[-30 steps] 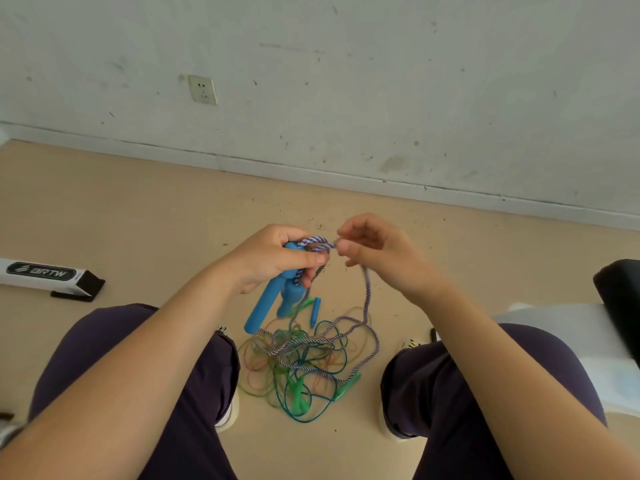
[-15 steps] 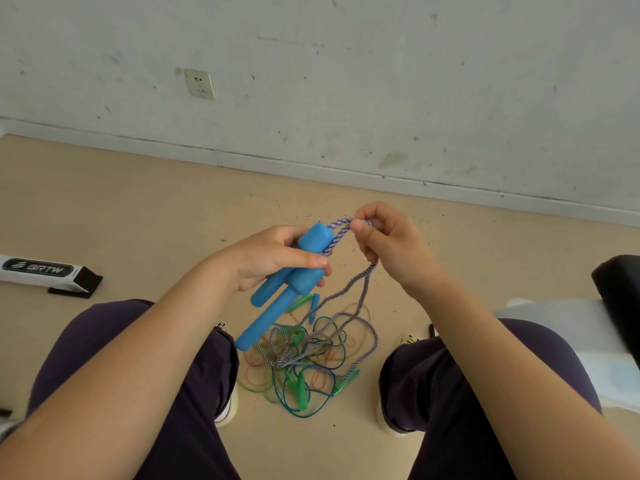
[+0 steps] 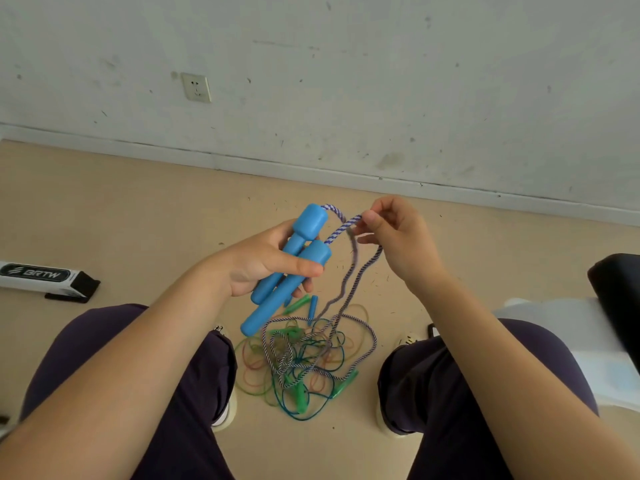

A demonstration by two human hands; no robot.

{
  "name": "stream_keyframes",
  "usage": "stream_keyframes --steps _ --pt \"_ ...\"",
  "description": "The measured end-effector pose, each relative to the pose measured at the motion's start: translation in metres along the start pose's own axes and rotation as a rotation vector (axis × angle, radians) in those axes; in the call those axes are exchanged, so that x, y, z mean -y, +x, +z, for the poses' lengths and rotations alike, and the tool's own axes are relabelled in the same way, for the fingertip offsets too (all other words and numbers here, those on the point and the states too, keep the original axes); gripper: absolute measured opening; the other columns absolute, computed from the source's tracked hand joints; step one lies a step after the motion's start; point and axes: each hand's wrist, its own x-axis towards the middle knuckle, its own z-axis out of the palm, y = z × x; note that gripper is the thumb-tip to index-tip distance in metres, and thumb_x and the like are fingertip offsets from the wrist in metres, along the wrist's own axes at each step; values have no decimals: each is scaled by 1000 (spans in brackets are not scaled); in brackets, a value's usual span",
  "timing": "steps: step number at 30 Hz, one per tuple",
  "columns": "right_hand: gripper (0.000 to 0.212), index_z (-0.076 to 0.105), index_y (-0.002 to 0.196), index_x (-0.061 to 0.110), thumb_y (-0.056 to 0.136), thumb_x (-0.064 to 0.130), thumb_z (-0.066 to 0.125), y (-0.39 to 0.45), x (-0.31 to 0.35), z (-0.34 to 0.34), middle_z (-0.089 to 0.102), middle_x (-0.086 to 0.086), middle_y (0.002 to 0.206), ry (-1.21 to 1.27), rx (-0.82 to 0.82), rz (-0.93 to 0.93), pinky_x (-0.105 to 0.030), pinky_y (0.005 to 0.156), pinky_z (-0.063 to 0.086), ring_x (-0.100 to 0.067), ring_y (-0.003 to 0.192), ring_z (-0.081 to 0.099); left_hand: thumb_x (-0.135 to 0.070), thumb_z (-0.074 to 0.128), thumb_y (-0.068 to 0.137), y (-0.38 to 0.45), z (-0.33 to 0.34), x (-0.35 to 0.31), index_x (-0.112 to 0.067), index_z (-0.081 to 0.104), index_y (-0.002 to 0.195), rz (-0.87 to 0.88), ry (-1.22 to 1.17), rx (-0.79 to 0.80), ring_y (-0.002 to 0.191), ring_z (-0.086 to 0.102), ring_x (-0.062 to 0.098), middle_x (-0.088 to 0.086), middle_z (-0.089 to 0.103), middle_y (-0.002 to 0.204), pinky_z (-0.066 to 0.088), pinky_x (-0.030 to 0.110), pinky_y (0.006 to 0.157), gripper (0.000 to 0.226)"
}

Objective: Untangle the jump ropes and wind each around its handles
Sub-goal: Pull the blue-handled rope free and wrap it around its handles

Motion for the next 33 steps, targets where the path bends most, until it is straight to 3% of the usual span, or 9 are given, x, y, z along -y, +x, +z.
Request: stream_keyframes --steps 6,9,11,15,18,23,28,33 --pt "7 53 93 14 99 17 56 2 -2 -2 62 -1 88 21 -106 27 -34 72 59 -16 87 66 -9 79 79 2 -2 1 -10 55 119 0 96 8 75 68 28 12 72 108 56 42 71 46" --pt "15 58 104 15 95 25 63 -1 -5 3 63 7 93 -72 52 -32 -27 79 53 -4 89 61 -14 75 79 2 4 0 -9 59 118 -23 135 41 75 68 26 10 74 109 53 43 77 42" --pt "21 59 109 14 94 28 63 -5 -6 12 65 6 88 -83 221 -49 -20 72 47 -2 78 60 -17 72 79 1 9 0 -10 57 116 -43 135 52 72 69 28 12 74 102 56 41 75 41" --pt "17 63 99 14 94 30 63 -9 -8 23 59 2 82 -169 329 -81 -19 66 42 -5 71 52 -27 71 82 2 15 2 -11 55 111 -79 129 66 61 65 27 15 70 84 56 37 62 37" --pt "18 63 93 15 93 33 63 -8 -7 23 55 8 76 -216 325 -86 -16 63 40 0 65 48 -29 75 86 5 13 3 -9 59 107 -61 189 30 59 61 23 11 71 83 52 34 61 33" --pt "24 62 84 18 87 42 65 -5 -2 17 47 11 66 -191 233 -34 -19 55 36 -4 57 41 -14 74 86 2 7 2 -5 61 106 -113 237 63 60 62 22 13 70 86 52 31 59 25" --pt "21 60 82 15 96 32 61 -4 0 6 40 17 54 -119 188 26 -15 46 32 -2 47 36 -16 72 88 1 4 1 -2 66 104 -151 285 39 60 66 24 13 73 85 54 28 58 22" --pt "16 63 88 17 96 31 60 -3 2 4 43 22 52 -166 179 16 -12 48 32 1 48 38 -23 72 89 2 6 3 -6 62 105 -149 279 -2 59 63 22 9 69 77 50 27 52 26"
